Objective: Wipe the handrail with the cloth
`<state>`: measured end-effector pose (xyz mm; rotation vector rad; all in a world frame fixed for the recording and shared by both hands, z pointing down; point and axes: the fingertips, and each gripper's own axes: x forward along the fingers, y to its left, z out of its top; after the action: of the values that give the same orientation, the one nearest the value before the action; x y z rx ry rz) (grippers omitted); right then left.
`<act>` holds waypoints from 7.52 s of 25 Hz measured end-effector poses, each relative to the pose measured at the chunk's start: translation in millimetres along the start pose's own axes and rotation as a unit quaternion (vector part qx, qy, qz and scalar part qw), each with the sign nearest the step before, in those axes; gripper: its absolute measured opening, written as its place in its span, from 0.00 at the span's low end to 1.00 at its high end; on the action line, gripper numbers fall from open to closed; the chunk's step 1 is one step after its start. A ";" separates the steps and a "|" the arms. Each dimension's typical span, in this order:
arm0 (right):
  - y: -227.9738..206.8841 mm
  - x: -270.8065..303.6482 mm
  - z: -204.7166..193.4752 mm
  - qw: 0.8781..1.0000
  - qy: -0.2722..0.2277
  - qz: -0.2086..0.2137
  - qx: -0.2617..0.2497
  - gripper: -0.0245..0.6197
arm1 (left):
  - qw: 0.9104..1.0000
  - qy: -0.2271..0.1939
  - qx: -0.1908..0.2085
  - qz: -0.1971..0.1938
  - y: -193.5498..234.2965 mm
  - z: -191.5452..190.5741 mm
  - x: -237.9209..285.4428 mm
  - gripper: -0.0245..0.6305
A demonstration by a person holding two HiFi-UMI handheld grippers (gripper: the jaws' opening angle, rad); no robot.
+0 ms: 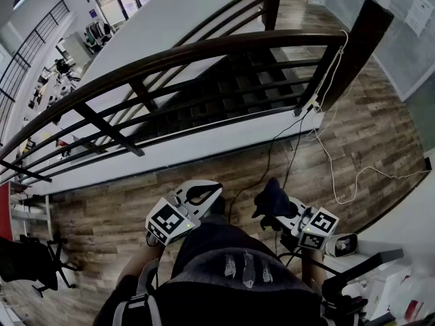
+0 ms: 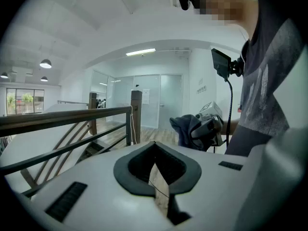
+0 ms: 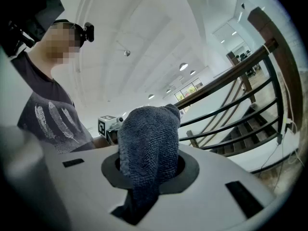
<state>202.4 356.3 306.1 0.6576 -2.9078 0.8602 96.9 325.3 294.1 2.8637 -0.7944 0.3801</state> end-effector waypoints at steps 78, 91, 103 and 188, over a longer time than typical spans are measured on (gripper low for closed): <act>-339.5 637.2 70.7 0.940 0.193 -0.233 -0.157 0.14 | 0.943 0.034 -0.172 0.282 422.4 -132.2 -220.2 0.05; -173.6 820.6 0.9 0.945 0.189 -0.225 -0.144 0.14 | 0.956 0.020 -0.174 0.234 475.9 -205.0 -429.3 0.05; -45.7 946.5 -49.7 0.971 0.149 -0.168 -0.088 0.14 | 0.949 0.026 -0.210 0.232 477.9 -245.7 -508.1 0.05; -922.1 94.4 132.0 0.895 0.134 -0.426 0.021 0.14 | 0.953 0.237 -0.175 -0.071 342.8 -110.9 447.1 0.05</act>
<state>503.3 -447.4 680.3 1.4972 -2.0069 0.7814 265.5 -160.3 549.9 2.3387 -0.5001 0.7793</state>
